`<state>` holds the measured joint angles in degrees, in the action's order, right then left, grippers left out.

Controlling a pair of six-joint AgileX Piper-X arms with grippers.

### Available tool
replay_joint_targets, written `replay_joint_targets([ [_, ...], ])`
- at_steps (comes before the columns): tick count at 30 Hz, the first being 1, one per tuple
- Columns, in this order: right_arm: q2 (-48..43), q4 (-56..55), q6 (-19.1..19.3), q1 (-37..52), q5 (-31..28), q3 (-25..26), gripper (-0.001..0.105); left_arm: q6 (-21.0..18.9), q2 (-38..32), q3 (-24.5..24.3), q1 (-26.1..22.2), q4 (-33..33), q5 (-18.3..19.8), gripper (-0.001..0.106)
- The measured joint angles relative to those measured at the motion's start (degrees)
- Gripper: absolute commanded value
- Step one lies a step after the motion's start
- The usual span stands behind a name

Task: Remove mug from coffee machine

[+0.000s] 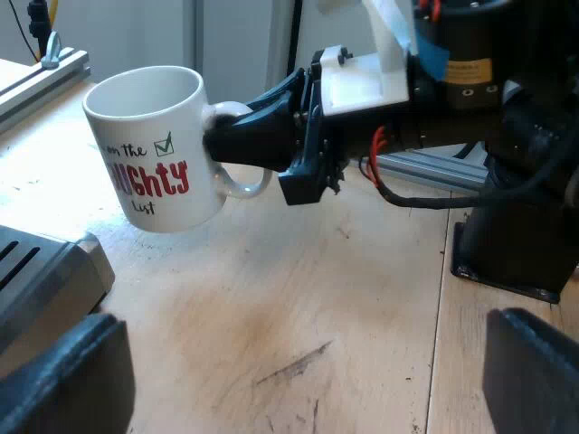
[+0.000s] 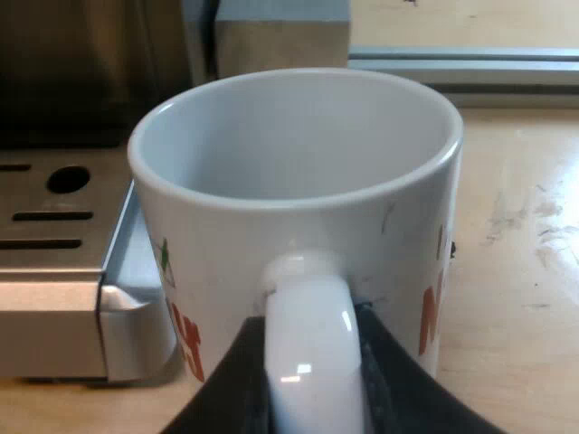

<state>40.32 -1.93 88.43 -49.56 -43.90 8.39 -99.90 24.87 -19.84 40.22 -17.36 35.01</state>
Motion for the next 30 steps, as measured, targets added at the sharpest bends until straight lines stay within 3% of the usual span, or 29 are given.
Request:
replay_joint_targets([
  [5, 0.00, 6.53, 5.84, 4.67, 3.24, -2.42, 0.000, 0.00, 0.00, 0.00, 0.00, 0.00, 0.00, 0.080],
  [9, 0.00, 7.68, 6.40, 7.06, 5.92, -3.07, 0.000, 0.00, 0.00, 0.00, 0.00, 0.00, 0.00, 0.080],
  [15, 0.00, 13.59, 13.22, 17.69, 15.61, -4.74, 0.000, 0.00, 0.00, 0.00, 0.00, 0.00, 0.00, 0.080],
  [17, 0.91, 15.41, 15.95, 22.21, 21.31, -4.74, 0.000, 0.00, 0.00, 0.00, 0.00, 0.00, 0.00, 0.080],
  [23, 7.03, 23.46, 17.84, 29.59, 33.03, -4.82, 0.000, 0.00, 0.00, 0.00, 0.00, 0.00, 0.00, 0.080],
  [30, 14.98, 32.67, 20.04, 32.30, 37.23, -4.82, 0.000, 0.00, 0.00, 0.00, 0.00, 0.00, -0.11, 0.080],
])
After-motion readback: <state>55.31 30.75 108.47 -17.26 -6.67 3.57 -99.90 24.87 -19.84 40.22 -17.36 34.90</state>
